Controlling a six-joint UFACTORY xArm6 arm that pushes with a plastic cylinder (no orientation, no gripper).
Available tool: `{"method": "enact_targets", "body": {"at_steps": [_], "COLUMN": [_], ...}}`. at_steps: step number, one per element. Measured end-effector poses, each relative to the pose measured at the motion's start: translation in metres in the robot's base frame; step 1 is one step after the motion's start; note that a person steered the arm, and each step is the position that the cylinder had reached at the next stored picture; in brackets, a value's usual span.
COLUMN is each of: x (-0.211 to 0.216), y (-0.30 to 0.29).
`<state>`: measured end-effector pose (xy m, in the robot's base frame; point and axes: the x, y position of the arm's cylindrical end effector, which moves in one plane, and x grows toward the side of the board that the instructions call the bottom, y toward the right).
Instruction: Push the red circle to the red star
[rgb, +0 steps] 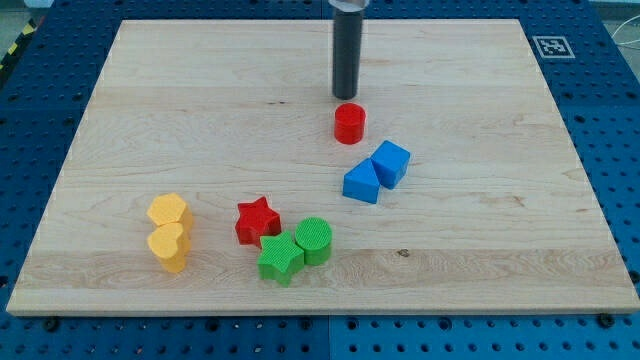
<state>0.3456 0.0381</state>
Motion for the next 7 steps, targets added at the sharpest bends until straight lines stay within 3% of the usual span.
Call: {"method": "enact_targets", "body": {"at_steps": [2, 7], "x": [0.019, 0.115], "y": [0.023, 0.001]}}
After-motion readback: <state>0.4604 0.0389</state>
